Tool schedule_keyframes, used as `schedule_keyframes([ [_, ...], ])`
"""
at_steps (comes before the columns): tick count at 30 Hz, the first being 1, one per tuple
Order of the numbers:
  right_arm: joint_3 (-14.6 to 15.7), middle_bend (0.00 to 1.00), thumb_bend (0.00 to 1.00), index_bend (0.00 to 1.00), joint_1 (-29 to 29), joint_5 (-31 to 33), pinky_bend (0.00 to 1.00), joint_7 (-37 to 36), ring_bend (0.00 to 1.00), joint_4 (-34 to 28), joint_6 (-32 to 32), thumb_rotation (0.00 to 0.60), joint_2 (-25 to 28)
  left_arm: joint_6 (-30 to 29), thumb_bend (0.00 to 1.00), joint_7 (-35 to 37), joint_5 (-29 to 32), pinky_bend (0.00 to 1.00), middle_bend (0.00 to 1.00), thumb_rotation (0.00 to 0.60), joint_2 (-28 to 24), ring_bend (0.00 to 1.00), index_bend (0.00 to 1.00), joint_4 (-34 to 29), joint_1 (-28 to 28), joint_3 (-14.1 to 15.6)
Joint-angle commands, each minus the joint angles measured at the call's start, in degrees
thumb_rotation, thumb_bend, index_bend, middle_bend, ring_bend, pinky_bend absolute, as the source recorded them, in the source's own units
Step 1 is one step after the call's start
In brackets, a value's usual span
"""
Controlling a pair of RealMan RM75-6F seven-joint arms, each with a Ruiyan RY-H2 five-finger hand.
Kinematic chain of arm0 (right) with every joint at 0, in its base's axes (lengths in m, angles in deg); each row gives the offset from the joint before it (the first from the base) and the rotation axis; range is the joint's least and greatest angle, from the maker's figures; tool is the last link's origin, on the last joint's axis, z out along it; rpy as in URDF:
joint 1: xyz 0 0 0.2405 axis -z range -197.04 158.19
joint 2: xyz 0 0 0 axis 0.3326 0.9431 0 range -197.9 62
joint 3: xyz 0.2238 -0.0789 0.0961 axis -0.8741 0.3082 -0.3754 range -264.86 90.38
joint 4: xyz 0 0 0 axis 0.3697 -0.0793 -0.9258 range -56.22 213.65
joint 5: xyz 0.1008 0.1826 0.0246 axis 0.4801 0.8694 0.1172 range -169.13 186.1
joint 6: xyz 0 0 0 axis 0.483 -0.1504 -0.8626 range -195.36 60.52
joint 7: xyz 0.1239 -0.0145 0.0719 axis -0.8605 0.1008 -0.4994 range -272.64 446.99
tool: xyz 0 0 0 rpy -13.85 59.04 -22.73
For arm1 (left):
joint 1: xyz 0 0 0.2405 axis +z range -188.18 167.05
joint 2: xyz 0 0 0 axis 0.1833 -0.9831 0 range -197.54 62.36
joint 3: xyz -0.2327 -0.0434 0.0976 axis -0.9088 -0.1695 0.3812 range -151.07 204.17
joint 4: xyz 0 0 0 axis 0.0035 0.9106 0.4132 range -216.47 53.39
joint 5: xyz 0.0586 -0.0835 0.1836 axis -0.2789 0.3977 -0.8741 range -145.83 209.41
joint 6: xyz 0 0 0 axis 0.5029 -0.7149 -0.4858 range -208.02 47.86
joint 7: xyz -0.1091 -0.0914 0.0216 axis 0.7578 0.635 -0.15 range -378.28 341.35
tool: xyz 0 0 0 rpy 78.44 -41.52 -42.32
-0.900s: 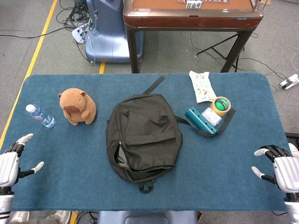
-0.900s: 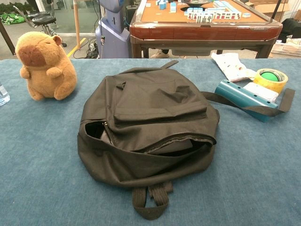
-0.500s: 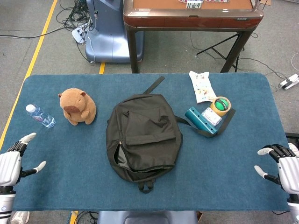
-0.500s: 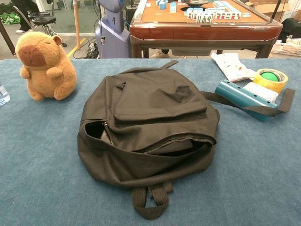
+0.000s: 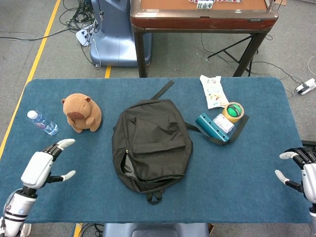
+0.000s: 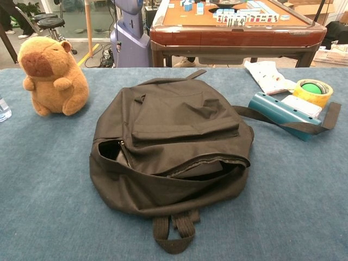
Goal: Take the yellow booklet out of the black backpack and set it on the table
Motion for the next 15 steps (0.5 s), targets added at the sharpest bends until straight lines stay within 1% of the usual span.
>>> schedule_keyframes([
  [1,-0.01,0.38,0.14,0.43,-0.04,-0.06,0.32,0.20,0.27,-0.16,-0.07,0.600,-0.02,4.44,0.18,2.57,-3.54,0.32,0.22,0.600,0.99,0.24,0.20,-1.05,-4.63,0.41],
  [4,0.04,0.38,0.14,0.43,-0.04,0.07,0.32,0.38,0.27,-0.28,-0.27,0.600,-0.15,7.81,0.18,2.34,-5.65,0.32,0.22,0.600,3.17,0.24,0.19,-1.08,-8.22,0.40],
  [7,0.07,0.38,0.14,0.43,-0.09,0.15,0.32,0.53,0.27,-0.32,-0.52,0.600,-0.16,11.90,0.18,0.20,-5.76,0.31,0.22,0.600,5.69,0.24,0.17,-1.49,-11.59,0.04],
  [10,0.08,0.38,0.14,0.43,-0.18,0.16,0.32,0.62,0.27,-0.36,-0.75,0.600,-0.12,16.10,0.18,-2.24,-3.85,0.30,0.22,0.600,8.53,0.24,0.15,-1.70,-14.73,-0.93],
  [15,0.09,0.38,0.14,0.43,-0.05,0.49,0.32,0.33,0.27,-0.13,-0.87,0.600,-0.05,21.16,0.18,-5.26,0.56,0.30,0.22,0.600,12.40,0.24,0.15,-1.12,-18.57,-2.51],
])
